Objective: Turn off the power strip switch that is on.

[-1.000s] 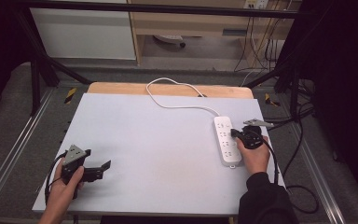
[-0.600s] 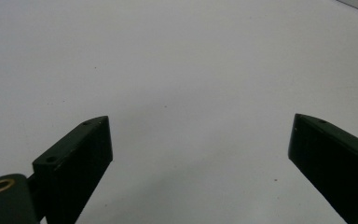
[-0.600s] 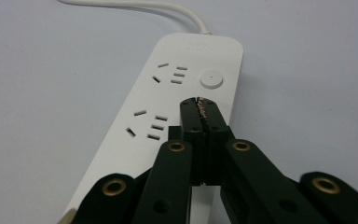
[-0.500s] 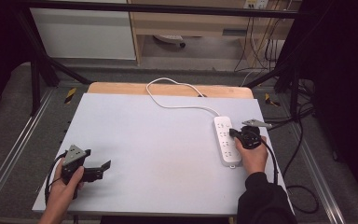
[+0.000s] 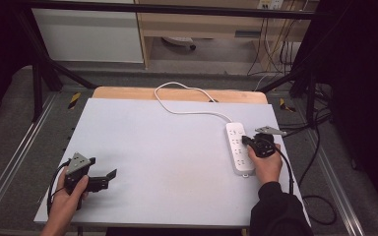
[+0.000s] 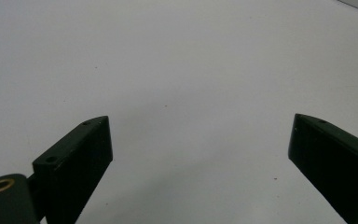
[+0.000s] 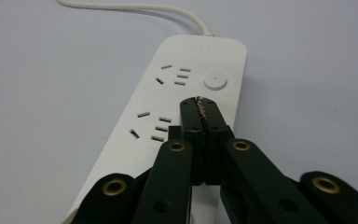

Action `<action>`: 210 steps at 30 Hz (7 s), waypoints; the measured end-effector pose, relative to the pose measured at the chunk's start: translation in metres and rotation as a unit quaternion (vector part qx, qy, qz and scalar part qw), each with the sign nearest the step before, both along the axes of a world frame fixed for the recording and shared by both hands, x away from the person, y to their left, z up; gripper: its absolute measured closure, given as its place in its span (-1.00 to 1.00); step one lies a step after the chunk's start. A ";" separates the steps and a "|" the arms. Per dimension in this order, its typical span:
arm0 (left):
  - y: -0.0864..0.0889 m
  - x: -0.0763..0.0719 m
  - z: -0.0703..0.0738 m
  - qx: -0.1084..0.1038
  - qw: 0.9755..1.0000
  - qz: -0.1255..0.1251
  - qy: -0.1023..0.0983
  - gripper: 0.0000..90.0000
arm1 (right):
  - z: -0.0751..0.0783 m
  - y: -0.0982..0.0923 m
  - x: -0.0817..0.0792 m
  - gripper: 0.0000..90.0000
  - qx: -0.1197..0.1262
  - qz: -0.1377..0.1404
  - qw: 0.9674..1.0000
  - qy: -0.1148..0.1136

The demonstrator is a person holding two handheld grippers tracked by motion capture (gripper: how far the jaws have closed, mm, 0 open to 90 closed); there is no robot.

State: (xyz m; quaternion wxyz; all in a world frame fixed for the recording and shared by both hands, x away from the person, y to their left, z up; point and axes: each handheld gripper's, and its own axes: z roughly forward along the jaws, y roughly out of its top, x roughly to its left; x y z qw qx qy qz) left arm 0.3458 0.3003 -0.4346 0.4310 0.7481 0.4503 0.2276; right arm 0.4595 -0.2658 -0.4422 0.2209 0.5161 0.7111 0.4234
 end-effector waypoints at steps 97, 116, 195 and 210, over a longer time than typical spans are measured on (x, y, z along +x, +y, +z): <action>0.002 -0.001 0.000 0.000 1.000 0.000 -0.001 -0.86 | -0.002 -0.001 0.000 1.00 -0.004 0.005 1.000 -0.006; 0.003 -0.001 0.001 -0.002 1.000 0.001 -0.002 -0.86 | 0.002 -0.011 -0.001 1.00 0.008 -0.014 1.000 -0.012; 0.002 -0.007 0.004 -0.008 1.000 -0.006 -0.005 -0.86 | 0.075 0.019 -0.038 -0.90 0.012 0.034 0.996 -0.085; 0.004 -0.019 0.012 -0.020 1.000 -0.007 -0.014 -0.86 | 0.079 0.019 -0.060 -0.81 -0.004 0.020 0.991 -0.132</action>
